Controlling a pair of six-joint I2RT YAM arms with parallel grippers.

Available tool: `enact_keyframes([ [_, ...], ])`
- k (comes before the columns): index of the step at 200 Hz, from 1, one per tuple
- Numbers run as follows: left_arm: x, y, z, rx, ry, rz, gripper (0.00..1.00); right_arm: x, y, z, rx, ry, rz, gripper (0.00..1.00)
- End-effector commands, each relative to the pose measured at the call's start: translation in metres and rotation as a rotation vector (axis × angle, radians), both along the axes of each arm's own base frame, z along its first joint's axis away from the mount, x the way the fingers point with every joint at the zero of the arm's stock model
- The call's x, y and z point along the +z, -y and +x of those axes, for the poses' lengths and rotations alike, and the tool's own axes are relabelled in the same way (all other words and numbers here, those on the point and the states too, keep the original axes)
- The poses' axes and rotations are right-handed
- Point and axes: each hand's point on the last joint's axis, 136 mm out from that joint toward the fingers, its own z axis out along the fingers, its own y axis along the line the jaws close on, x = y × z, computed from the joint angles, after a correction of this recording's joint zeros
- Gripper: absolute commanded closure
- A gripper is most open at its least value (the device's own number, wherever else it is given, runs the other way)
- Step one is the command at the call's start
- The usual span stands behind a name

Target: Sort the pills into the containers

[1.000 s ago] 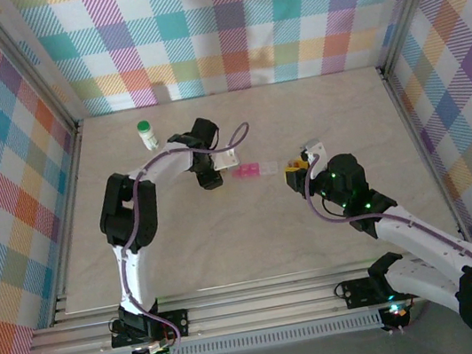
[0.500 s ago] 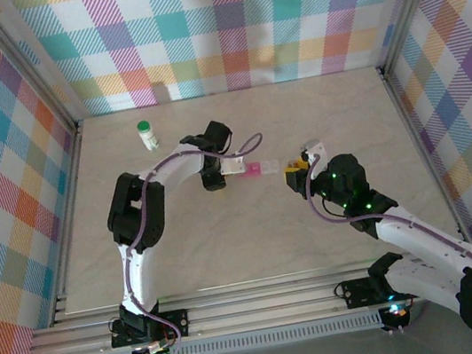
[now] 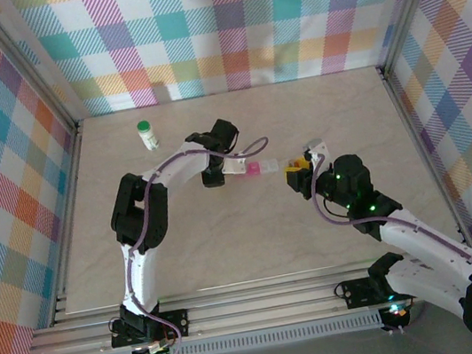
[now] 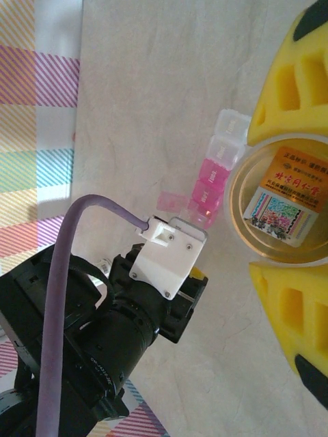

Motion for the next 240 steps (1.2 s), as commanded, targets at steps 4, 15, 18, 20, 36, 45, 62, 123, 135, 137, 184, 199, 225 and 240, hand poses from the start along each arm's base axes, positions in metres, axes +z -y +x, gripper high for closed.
enact_keyframes([
  [4, 0.015, -0.003, -0.001, -0.019, 0.010, 0.034, 1.00, 0.014, -0.001, -0.002, 0.011, 0.019, 0.035, 1.00],
  [15, 0.014, -0.003, -0.001, -0.017, 0.009, 0.031, 1.00, 0.013, -0.001, -0.002, 0.012, 0.018, 0.036, 1.00],
  [18, 0.015, -0.002, 0.000, -0.016, 0.011, 0.029, 1.00, 0.014, -0.001, -0.002, 0.012, 0.020, 0.038, 1.00],
  [20, 0.015, -0.002, 0.000, -0.016, 0.011, 0.028, 1.00, 0.014, -0.001, -0.002, 0.011, 0.020, 0.038, 1.00],
  [36, 0.011, -0.003, 0.000, -0.010, 0.003, 0.029, 1.00, 0.013, -0.001, -0.002, 0.012, 0.017, 0.036, 1.00],
  [45, 0.009, -0.003, 0.001, -0.008, 0.002, 0.033, 1.00, 0.014, -0.001, -0.002, 0.011, 0.020, 0.038, 1.00],
  [62, 0.008, -0.003, 0.003, -0.005, 0.007, 0.035, 1.00, 0.012, -0.002, -0.002, 0.013, 0.017, 0.037, 1.00],
  [123, 0.017, -0.001, 0.004, 0.001, 0.020, 0.010, 1.00, 0.011, -0.003, 0.000, 0.016, 0.010, 0.039, 1.00],
  [135, 0.020, 0.001, 0.003, 0.010, 0.018, -0.013, 1.00, 0.009, -0.004, -0.001, 0.018, 0.006, 0.038, 1.00],
  [137, 0.021, 0.002, 0.003, 0.010, 0.019, -0.016, 1.00, 0.009, -0.004, -0.001, 0.019, 0.005, 0.037, 1.00],
  [184, 0.016, 0.001, 0.001, -0.019, 0.006, 0.011, 1.00, 0.008, -0.004, 0.001, 0.018, 0.003, 0.039, 1.00],
  [199, 0.010, 0.001, 0.002, -0.038, 0.010, 0.053, 1.00, 0.007, -0.005, 0.001, 0.021, 0.000, 0.038, 1.00],
  [225, -0.002, 0.005, 0.006, -0.066, 0.022, 0.115, 1.00, 0.006, -0.005, 0.001, 0.020, -0.002, 0.037, 1.00],
  [240, -0.005, 0.007, 0.009, -0.072, 0.027, 0.140, 1.00, 0.006, -0.006, 0.000, 0.023, -0.003, 0.039, 1.00],
])
